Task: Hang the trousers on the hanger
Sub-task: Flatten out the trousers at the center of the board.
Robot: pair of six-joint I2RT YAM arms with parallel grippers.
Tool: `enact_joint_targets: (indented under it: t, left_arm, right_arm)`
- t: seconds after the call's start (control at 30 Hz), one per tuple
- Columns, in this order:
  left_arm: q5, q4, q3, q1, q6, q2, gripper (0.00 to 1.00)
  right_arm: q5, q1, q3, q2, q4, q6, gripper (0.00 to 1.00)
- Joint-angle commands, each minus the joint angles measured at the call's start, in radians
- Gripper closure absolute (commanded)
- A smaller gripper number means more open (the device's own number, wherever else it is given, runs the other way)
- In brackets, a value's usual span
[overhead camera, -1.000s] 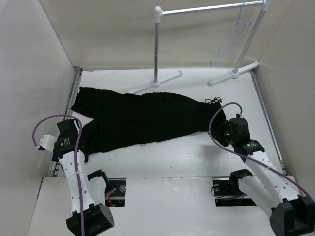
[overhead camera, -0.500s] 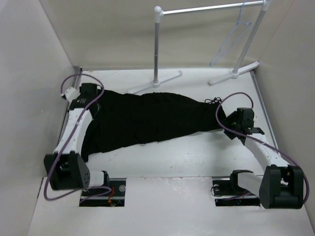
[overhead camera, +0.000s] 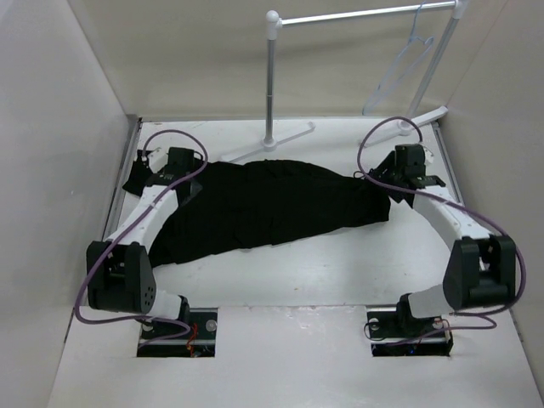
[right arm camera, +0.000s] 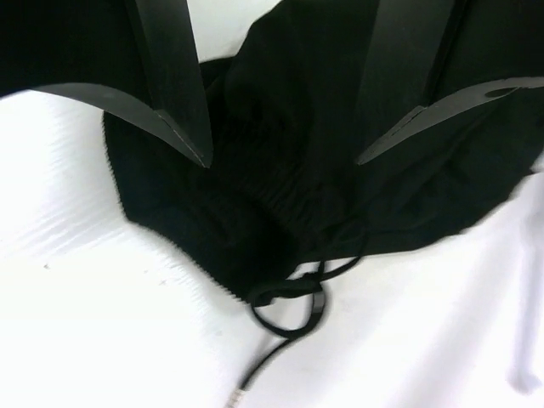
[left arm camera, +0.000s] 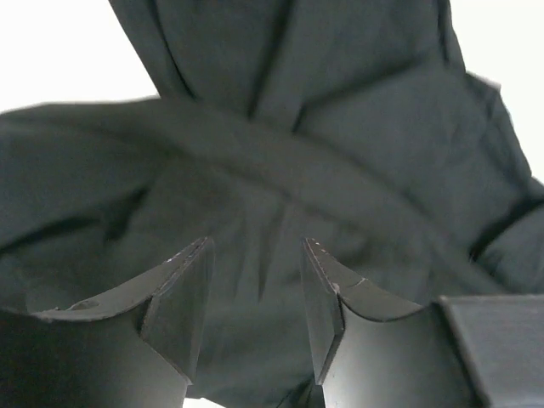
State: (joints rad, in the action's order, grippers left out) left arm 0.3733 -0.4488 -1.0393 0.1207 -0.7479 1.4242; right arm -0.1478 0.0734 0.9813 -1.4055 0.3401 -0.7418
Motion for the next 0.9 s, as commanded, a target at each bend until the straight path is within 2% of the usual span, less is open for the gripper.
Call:
enact_joint_targets:
  t: [0.0,0.07,0.13,0.17,0.23,0.33,0.47,0.6,0.73,0.77,0.87]
  left_arm:
    - [-0.034,0.041,0.053,0.035,-0.008,-0.062,0.58]
    - [-0.039,0.048,0.084,0.056,-0.018,-0.068,0.58]
    - [-0.043,0.051,0.116,0.070,-0.024,-0.068,0.58]
    - [-0.048,0.056,0.130,0.072,-0.024,-0.062,0.58]
    - [-0.077,0.061,0.150,0.069,-0.025,-0.039,0.57]
    - [-0.091,0.094,0.177,0.037,-0.028,-0.004,0.57]
    - [-0.094,0.101,0.180,-0.016,-0.028,0.002,0.57]
    - [-0.093,0.082,0.165,-0.045,-0.045,-0.031,0.57]
    - [-0.077,0.055,0.113,-0.052,-0.064,-0.062,0.56]
    - [-0.073,0.052,0.092,-0.054,-0.064,-0.061,0.55]
    - [-0.065,0.035,0.009,-0.069,-0.047,-0.016,0.53]
  right_arm:
    - [-0.052,0.004,0.080,-0.085,0.050,0.064,0.32]
    - [-0.042,0.004,0.124,-0.133,0.056,0.082,0.54]
    - [-0.058,0.004,0.146,-0.133,0.073,0.087,0.84]
    - [-0.064,0.004,0.145,-0.116,0.073,0.088,0.90]
    - [-0.071,0.009,0.126,-0.040,0.089,0.090,0.96]
    - [-0.088,0.025,0.080,0.141,0.149,0.094,0.95]
    - [-0.079,0.027,0.013,0.403,0.373,0.072,0.95]
    - [0.011,0.001,-0.188,0.653,0.565,-0.085,0.96]
    - [0.119,0.009,-0.375,0.812,0.665,-0.253,0.95]
    - [0.125,0.045,-0.386,0.836,0.662,-0.283,0.92]
    - [0.032,0.156,-0.331,0.792,0.712,-0.306,0.62]
